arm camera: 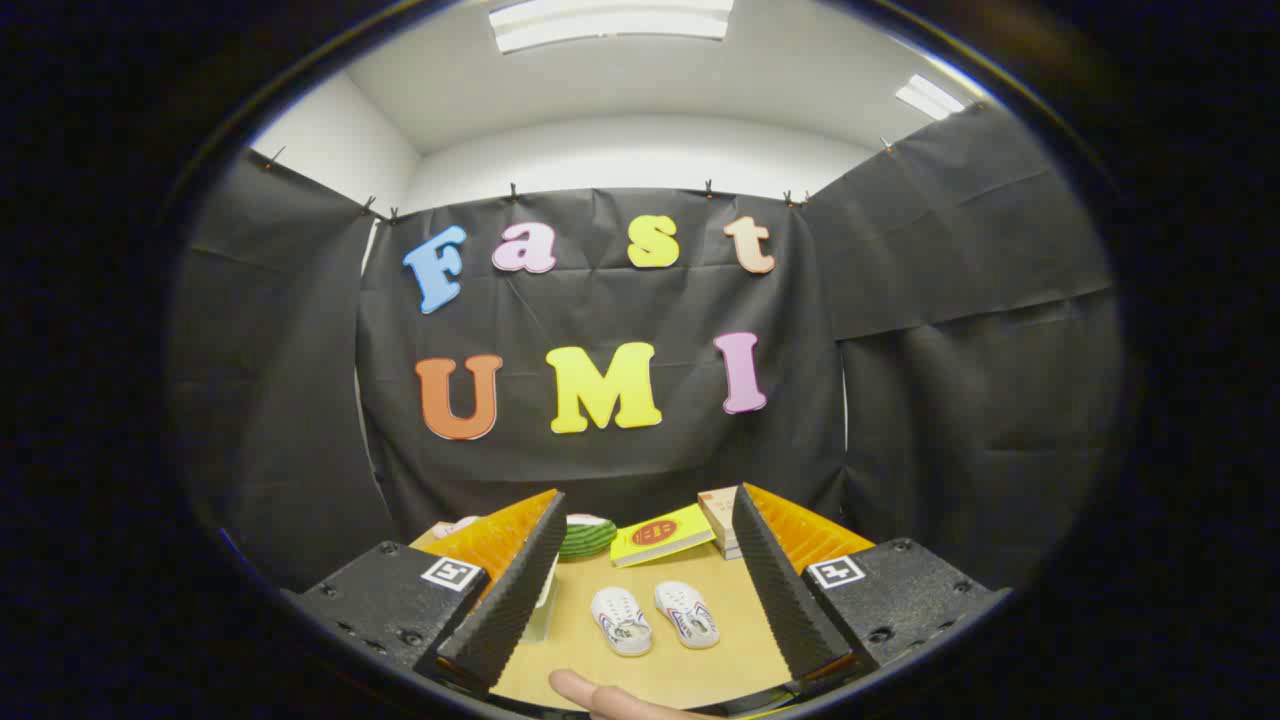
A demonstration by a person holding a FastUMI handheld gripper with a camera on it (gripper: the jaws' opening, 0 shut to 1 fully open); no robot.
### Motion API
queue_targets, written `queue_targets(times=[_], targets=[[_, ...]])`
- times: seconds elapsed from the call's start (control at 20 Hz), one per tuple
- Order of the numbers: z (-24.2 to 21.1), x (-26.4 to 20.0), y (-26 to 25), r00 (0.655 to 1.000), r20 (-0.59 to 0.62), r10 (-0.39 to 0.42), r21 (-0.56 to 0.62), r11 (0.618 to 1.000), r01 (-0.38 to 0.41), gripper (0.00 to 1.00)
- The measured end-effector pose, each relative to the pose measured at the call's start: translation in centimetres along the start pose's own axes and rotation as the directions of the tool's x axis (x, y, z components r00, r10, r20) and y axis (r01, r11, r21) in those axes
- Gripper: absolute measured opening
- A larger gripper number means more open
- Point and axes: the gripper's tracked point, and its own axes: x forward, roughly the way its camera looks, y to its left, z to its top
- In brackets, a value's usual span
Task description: Open the storage box then place both shoes into the box .Put the left shoe in first, then the right shoe, with the right side of both shoes facing outward in a uniform manner.
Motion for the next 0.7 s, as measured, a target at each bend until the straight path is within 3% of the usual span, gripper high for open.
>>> queue_targets(times=[0.7], targets=[[-2.7, 2.0, 0.8, 0.998, -0.05, 0.049, -0.037, 0.998, -0.051, 1.0]])
